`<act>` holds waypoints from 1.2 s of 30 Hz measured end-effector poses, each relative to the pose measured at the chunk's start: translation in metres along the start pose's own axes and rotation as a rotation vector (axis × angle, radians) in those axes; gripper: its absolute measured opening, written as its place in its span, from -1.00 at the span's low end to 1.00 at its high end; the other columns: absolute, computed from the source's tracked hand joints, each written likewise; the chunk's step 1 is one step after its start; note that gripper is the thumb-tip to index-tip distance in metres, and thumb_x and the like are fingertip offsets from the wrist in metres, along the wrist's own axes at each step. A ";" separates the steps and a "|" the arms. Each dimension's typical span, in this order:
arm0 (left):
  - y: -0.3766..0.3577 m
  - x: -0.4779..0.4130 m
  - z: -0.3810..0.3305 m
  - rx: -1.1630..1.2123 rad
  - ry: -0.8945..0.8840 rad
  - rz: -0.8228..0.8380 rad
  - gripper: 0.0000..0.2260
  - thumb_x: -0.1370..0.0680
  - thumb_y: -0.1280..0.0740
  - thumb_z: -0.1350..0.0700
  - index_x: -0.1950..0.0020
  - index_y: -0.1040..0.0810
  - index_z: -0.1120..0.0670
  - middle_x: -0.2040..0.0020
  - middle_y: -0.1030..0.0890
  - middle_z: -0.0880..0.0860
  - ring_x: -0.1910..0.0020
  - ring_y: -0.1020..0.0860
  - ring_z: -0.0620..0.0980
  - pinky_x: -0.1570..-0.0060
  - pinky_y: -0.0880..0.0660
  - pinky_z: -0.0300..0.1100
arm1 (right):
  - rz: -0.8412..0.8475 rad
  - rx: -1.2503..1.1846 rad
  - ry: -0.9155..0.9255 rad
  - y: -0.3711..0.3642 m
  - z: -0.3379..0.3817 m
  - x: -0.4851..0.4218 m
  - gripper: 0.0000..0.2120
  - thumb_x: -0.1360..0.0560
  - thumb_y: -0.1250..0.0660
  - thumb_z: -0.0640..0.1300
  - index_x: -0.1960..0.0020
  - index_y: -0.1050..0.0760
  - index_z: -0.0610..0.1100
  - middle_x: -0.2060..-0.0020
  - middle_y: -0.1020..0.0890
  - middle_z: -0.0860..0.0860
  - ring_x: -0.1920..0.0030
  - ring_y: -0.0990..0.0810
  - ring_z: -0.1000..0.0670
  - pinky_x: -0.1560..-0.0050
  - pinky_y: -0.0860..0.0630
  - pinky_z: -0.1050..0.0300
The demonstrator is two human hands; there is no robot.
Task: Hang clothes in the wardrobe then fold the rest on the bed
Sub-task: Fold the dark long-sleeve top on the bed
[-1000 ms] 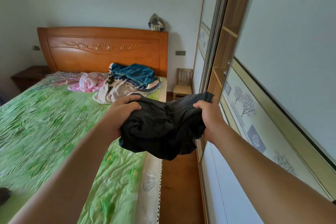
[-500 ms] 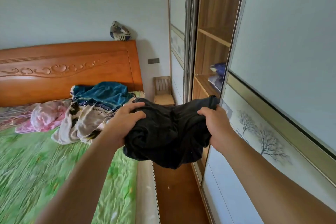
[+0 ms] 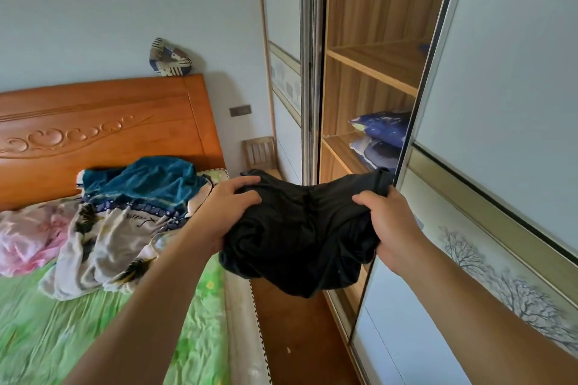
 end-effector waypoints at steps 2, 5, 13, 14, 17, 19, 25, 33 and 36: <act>0.000 -0.024 -0.005 -0.015 -0.004 0.025 -0.68 -0.49 -0.41 0.17 -0.15 -0.67 -0.17 -0.07 -0.66 0.04 0.10 -0.70 0.01 0.23 -0.63 -0.21 | -0.012 0.002 -0.004 -0.004 0.002 -0.016 -0.66 -0.55 -0.39 -0.15 -0.31 -0.49 -0.08 -0.12 -0.65 -0.13 -0.10 -0.66 -0.18 -0.18 -0.62 -0.19; 0.000 -0.071 -0.013 -0.049 -0.014 0.061 -0.68 -0.48 -0.42 0.13 -0.17 -0.66 -0.19 -0.09 -0.65 0.03 0.02 -0.68 0.04 0.22 -0.63 -0.22 | -0.043 0.006 0.019 -0.009 0.014 -0.052 -0.67 -0.55 -0.39 -0.16 -0.31 -0.50 -0.07 -0.13 -0.65 -0.12 -0.12 -0.66 -0.18 -0.22 -0.59 -0.21; -0.007 -0.238 -0.063 -0.149 -0.119 0.227 -0.66 -0.54 -0.40 0.13 -0.27 -0.61 -0.17 -0.14 -0.62 -0.01 -0.05 -0.66 0.04 -0.04 -0.64 -0.05 | -0.200 0.000 0.060 -0.044 0.049 -0.189 -0.53 -0.43 -0.46 -0.05 -0.31 -0.51 -0.10 -0.14 -0.65 -0.15 -0.13 -0.65 -0.21 -0.27 -0.54 -0.22; -0.007 -0.257 -0.071 -0.156 -0.130 0.248 -0.67 -0.55 -0.40 0.13 -0.27 -0.61 -0.17 -0.14 -0.62 -0.04 -0.05 -0.65 0.02 0.00 -0.64 -0.11 | -0.209 -0.013 0.067 -0.050 0.054 -0.203 -0.49 -0.37 -0.46 -0.03 -0.30 -0.52 -0.08 -0.13 -0.66 -0.14 -0.12 -0.66 -0.21 -0.26 -0.56 -0.23; -0.006 -0.304 -0.100 -0.142 -0.148 0.308 -0.68 -0.55 -0.39 0.14 -0.25 -0.62 -0.17 -0.14 -0.61 -0.05 -0.05 -0.65 0.01 0.06 -0.62 -0.17 | -0.230 -0.094 0.085 -0.061 0.073 -0.235 -0.46 -0.30 -0.45 -0.02 -0.28 -0.55 -0.04 -0.09 -0.70 -0.12 -0.08 -0.69 -0.22 -0.20 -0.59 -0.26; -0.009 -0.328 -0.121 -0.141 -0.164 0.337 -0.67 -0.55 -0.39 0.17 -0.26 -0.63 -0.14 -0.17 -0.63 0.00 -0.10 -0.63 0.06 -0.10 -0.61 -0.04 | -0.246 -0.125 0.116 -0.063 0.091 -0.249 -0.50 -0.31 -0.46 -0.03 -0.26 -0.56 -0.01 -0.06 -0.72 -0.09 -0.05 -0.72 -0.19 -0.14 -0.62 -0.24; -0.043 -0.365 -0.179 -0.069 -0.222 0.447 -0.69 -0.57 -0.35 0.23 -0.25 -0.64 -0.06 -0.07 -0.71 0.04 0.04 -0.71 -0.01 0.11 -0.65 -0.16 | -0.321 -0.185 0.249 -0.045 0.157 -0.264 -0.72 -0.48 -0.44 -0.16 -0.18 -0.60 -0.05 0.04 -0.75 -0.09 0.08 -0.76 -0.13 0.14 -0.68 -0.05; -0.101 -0.379 -0.246 -0.029 -0.311 0.599 -0.68 -0.58 -0.32 0.27 -0.31 -0.60 0.03 -0.08 -0.71 0.08 0.03 -0.71 0.00 0.15 -0.63 -0.22 | -0.464 -0.281 0.340 -0.011 0.203 -0.265 -0.73 -0.51 -0.42 -0.22 -0.20 -0.58 -0.09 0.11 -0.76 -0.08 0.15 -0.76 -0.13 0.33 -0.64 0.06; -0.128 -0.396 -0.269 -0.025 -0.342 0.652 -0.69 -0.58 -0.34 0.25 -0.29 -0.61 0.02 -0.11 -0.71 0.09 -0.03 -0.70 0.04 -0.02 -0.64 -0.08 | -0.556 -0.298 0.409 0.006 0.223 -0.270 -0.71 -0.50 -0.43 -0.21 -0.22 -0.57 -0.06 0.11 -0.76 -0.05 0.16 -0.76 -0.09 0.34 -0.63 0.10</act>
Point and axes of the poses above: each hand's wrist, its own x-axis away from the middle knuckle, its own y-axis out of the back of the hand, z = x × y, the point moved 10 cm from there along -x, towards the middle knuckle
